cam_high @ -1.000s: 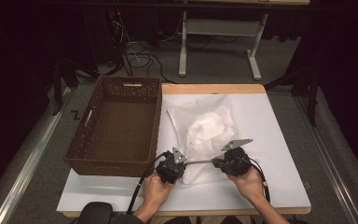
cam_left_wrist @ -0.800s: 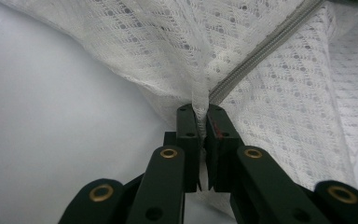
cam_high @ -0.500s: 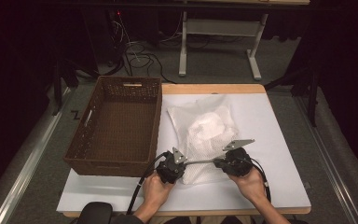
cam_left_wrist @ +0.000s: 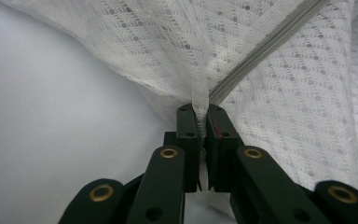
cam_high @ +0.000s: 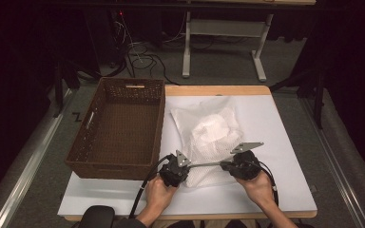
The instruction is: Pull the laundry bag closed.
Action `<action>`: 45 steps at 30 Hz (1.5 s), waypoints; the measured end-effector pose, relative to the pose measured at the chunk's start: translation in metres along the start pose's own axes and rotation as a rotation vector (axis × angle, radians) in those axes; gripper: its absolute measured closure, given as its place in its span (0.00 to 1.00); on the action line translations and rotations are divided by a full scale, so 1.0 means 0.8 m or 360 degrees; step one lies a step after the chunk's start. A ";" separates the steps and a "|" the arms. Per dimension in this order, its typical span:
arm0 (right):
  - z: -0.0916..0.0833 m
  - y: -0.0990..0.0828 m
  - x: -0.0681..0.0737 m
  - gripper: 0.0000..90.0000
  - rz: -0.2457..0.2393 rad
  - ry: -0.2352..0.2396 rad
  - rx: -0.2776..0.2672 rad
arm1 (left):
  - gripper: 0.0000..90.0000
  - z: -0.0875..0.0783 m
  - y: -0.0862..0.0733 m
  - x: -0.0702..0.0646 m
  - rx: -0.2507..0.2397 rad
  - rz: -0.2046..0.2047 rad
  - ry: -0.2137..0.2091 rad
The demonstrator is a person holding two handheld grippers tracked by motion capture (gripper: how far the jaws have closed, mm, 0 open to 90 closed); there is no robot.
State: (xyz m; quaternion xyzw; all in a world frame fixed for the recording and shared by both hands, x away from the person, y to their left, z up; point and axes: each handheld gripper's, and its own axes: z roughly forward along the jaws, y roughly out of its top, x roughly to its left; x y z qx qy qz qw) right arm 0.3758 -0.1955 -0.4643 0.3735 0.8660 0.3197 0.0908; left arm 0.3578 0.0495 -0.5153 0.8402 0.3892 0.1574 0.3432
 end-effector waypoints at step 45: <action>-0.017 -0.011 -0.013 0.98 0.0031 -0.0012 -0.0025 | 0.94 0.000 -0.001 0.000 -0.0003 0.0019 -0.0005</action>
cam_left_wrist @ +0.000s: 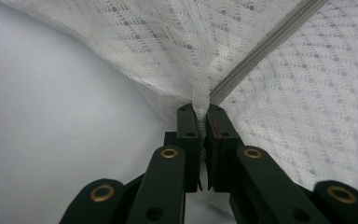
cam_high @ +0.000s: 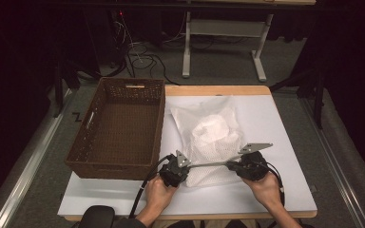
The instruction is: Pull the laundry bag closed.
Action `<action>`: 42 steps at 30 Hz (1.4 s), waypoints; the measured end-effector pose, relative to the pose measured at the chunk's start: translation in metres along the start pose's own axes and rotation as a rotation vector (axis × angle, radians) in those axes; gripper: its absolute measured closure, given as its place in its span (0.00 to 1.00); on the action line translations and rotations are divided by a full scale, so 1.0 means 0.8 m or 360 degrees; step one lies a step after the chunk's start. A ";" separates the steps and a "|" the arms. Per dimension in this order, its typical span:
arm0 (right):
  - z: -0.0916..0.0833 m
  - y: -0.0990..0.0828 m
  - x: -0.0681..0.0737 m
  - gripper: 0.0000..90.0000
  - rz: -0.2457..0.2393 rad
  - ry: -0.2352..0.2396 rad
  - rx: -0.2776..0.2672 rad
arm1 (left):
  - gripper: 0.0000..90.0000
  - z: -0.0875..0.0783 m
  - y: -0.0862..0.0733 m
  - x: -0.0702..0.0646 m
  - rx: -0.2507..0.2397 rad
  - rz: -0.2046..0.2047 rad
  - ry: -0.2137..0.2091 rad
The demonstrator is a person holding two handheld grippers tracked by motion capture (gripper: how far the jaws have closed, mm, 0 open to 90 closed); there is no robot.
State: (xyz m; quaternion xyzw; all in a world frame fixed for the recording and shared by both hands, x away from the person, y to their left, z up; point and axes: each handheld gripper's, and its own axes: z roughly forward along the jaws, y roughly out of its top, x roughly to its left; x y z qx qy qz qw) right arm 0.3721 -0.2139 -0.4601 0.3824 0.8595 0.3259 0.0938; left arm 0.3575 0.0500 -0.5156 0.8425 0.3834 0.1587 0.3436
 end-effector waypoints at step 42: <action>-0.016 -0.012 -0.005 0.98 -0.0003 -0.0007 -0.0063 | 0.95 -0.001 0.000 -0.001 0.0005 0.0000 0.0003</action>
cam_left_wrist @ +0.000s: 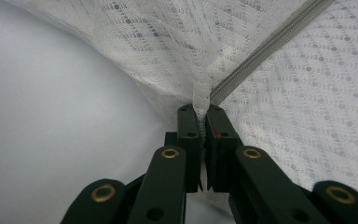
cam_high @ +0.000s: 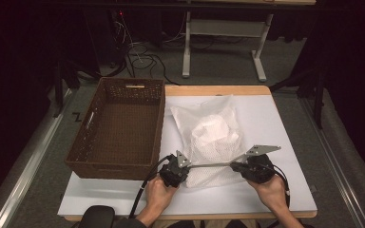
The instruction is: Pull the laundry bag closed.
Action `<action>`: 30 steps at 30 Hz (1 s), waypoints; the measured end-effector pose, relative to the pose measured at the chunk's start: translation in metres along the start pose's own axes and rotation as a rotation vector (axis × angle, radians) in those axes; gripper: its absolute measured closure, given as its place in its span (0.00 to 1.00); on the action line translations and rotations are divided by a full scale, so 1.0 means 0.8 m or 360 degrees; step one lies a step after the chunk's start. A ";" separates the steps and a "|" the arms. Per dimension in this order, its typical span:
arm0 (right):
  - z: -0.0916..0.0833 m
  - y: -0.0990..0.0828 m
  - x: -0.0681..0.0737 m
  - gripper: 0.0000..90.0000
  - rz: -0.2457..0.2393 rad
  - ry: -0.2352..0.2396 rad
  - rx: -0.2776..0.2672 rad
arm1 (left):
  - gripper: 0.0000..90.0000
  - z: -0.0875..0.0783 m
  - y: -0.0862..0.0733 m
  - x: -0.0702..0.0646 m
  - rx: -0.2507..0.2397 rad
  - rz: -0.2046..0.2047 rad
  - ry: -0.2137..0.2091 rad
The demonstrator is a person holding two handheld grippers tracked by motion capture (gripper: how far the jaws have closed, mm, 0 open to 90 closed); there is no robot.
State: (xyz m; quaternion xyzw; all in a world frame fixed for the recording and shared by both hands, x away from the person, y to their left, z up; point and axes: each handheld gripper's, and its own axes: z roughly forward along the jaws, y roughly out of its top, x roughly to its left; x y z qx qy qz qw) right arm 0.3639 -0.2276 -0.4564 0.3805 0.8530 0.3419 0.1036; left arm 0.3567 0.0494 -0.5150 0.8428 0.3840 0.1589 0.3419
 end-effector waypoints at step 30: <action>-0.013 -0.007 -0.022 0.98 0.0060 -0.0081 -0.0015 | 0.95 -0.008 0.001 0.004 0.0098 -0.0029 0.0114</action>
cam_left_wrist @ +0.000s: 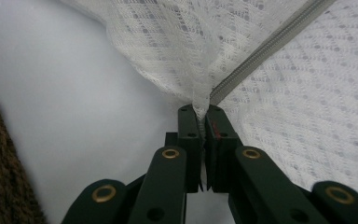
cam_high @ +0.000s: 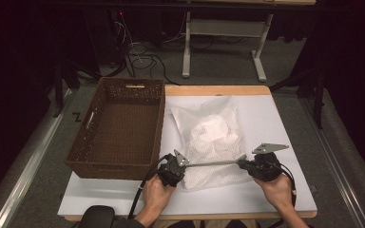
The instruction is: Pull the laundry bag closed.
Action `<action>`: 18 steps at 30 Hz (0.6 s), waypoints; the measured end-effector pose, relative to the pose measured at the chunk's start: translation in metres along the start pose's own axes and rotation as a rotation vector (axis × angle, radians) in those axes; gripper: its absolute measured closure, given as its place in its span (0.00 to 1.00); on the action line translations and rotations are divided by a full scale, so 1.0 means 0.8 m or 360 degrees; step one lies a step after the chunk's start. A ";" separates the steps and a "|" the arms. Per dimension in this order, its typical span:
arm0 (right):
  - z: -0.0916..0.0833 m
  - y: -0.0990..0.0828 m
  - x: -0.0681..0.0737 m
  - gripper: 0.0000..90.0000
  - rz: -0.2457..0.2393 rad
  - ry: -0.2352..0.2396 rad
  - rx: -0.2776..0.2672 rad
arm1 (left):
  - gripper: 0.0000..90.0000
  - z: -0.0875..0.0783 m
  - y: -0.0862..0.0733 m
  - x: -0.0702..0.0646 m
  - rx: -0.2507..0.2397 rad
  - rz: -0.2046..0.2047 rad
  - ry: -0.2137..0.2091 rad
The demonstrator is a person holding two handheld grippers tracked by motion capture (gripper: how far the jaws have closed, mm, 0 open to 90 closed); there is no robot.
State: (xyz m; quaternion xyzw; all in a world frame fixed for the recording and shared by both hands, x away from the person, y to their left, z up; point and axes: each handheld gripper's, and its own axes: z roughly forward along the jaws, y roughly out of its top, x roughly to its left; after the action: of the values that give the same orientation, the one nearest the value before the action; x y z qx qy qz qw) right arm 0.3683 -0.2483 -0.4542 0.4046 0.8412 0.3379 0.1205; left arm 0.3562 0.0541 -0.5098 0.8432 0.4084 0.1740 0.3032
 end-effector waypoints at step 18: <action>-0.016 -0.013 -0.026 0.98 0.0074 -0.0054 0.0002 | 0.95 0.000 -0.001 0.004 0.0010 0.0003 0.0029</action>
State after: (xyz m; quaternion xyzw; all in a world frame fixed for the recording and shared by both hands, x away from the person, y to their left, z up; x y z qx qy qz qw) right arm 0.3694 -0.2745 -0.4529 0.4299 0.8295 0.3334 0.1265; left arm 0.3571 0.0570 -0.5102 0.8429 0.4110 0.1808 0.2966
